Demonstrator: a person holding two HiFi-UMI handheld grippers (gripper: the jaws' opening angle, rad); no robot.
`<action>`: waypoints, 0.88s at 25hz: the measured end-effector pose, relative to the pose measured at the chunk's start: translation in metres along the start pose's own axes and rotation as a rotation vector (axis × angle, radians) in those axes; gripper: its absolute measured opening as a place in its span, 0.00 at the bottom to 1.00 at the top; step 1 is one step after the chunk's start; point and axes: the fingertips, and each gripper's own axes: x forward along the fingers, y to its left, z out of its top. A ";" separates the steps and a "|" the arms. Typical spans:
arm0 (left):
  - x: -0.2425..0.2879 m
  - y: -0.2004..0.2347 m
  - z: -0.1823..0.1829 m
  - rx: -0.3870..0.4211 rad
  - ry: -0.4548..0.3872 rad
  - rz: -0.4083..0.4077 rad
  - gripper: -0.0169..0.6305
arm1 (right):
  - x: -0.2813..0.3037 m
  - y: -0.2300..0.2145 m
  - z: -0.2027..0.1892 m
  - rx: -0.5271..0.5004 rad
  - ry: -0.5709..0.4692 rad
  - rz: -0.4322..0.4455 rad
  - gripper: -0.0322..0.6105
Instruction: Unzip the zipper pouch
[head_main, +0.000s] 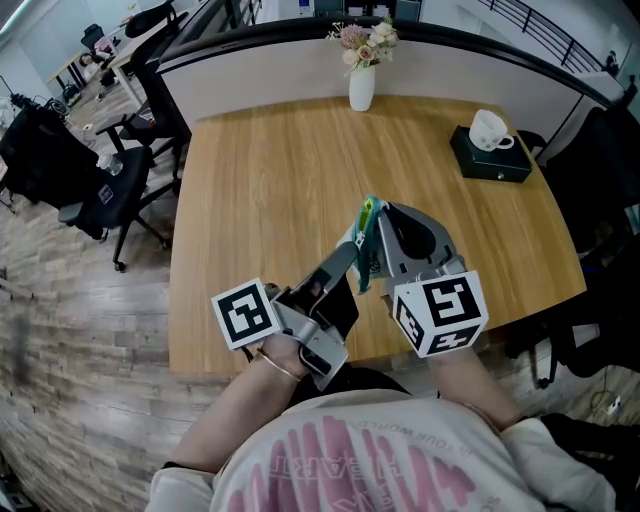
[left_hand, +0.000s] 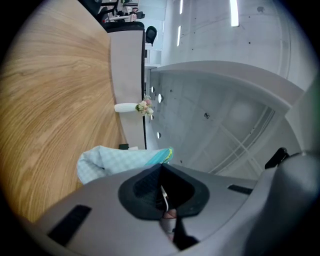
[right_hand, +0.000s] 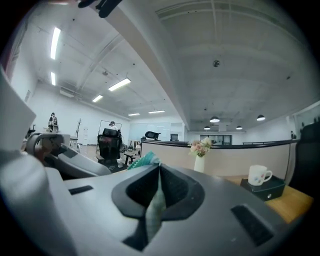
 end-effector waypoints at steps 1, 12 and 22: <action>-0.001 0.001 -0.002 -0.009 0.003 0.000 0.03 | -0.001 -0.004 0.000 0.016 -0.001 -0.006 0.05; -0.003 -0.005 -0.009 -0.009 0.025 -0.009 0.03 | -0.007 -0.013 0.007 0.010 -0.014 -0.045 0.05; -0.007 -0.009 -0.014 0.004 0.031 -0.010 0.03 | -0.014 -0.031 0.015 0.028 -0.036 -0.100 0.05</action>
